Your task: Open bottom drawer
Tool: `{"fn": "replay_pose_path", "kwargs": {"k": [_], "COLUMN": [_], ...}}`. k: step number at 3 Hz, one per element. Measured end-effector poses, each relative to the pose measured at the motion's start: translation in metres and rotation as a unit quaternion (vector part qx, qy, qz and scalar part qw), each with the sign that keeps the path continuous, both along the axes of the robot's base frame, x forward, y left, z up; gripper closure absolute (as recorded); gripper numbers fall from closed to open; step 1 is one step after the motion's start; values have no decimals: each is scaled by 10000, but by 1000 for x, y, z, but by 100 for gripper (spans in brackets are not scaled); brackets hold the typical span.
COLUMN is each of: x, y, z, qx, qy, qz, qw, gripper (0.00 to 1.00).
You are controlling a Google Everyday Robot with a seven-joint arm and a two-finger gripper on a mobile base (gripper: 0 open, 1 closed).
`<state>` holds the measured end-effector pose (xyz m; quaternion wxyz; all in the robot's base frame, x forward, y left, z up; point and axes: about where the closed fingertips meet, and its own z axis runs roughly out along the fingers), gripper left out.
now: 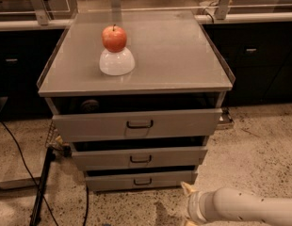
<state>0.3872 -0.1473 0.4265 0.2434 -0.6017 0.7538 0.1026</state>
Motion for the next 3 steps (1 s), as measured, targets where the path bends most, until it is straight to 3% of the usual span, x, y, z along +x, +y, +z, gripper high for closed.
{"fn": "replay_pose_path", "kwargs": {"k": [1, 2, 3], "x": [-1, -14, -14], "y": [27, 36, 36], "z": [-48, -66, -66], "qx": [424, 543, 543], "qy": [41, 234, 233], "qz": [145, 144, 144], "qw": [9990, 9981, 9981], "gripper": [0, 0, 0]}}
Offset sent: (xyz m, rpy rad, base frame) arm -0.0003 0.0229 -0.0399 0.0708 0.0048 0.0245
